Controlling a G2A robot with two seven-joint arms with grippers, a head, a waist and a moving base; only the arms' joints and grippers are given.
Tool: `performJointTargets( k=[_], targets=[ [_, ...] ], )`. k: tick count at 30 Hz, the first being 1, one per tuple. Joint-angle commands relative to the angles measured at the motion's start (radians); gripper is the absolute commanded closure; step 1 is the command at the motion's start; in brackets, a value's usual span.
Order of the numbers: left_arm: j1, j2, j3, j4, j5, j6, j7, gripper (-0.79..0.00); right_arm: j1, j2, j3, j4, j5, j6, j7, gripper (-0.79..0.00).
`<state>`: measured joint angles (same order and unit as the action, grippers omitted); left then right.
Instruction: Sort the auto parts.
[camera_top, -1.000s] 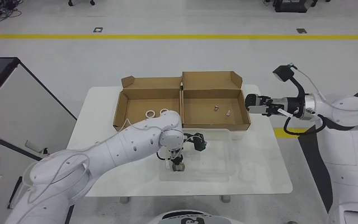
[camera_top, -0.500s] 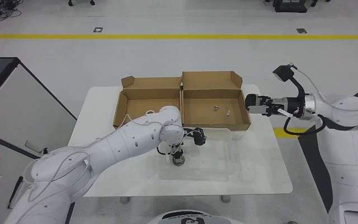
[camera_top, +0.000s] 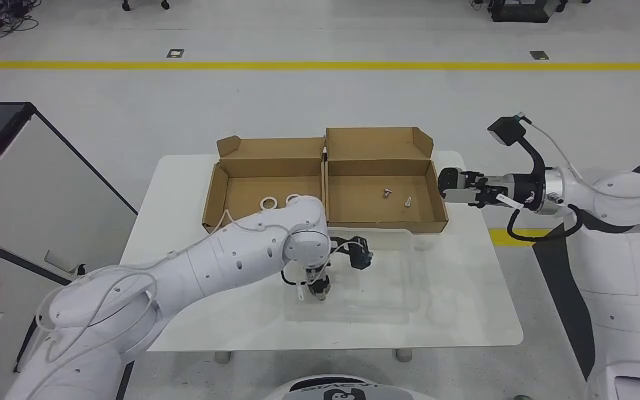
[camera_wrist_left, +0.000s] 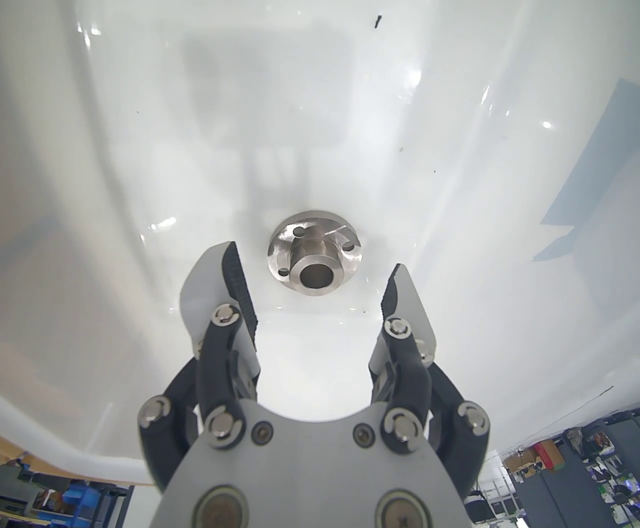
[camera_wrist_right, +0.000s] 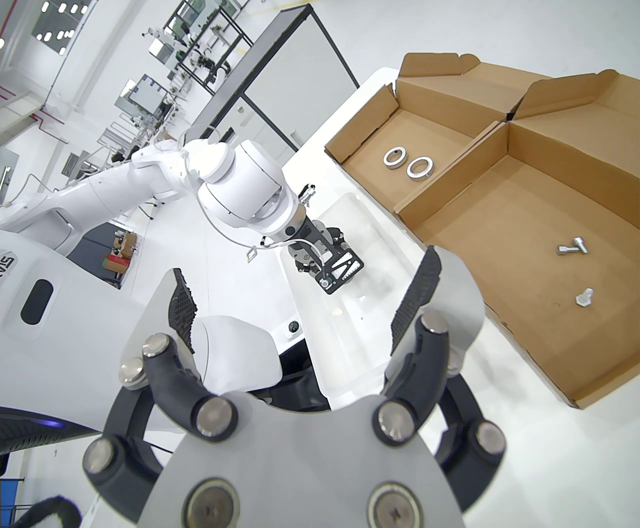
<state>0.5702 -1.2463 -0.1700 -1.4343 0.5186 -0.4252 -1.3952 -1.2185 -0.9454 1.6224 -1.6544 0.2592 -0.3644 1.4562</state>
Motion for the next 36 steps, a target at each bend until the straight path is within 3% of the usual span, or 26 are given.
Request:
performJointTargets(
  k=[1, 13, 36],
  targets=[
    [0.002, 0.002, 0.0, 0.0, 0.0, 0.0, 0.0, -0.526, 0.0, 0.0, 0.0, 0.0, 0.0, 0.0, 0.0, -0.785],
    [0.006, 0.001, 0.0, 0.008, 0.0, -0.009, 0.009, -0.391, 0.0, 0.0, 0.0, 0.0, 0.0, 0.0, 0.0, -0.785],
    [0.001, -0.006, 0.0, 0.005, 0.02, 0.004, -0.004, -0.382, 0.0, 0.0, 0.0, 0.0, 0.0, 0.0, 0.0, -0.785]
  ],
)
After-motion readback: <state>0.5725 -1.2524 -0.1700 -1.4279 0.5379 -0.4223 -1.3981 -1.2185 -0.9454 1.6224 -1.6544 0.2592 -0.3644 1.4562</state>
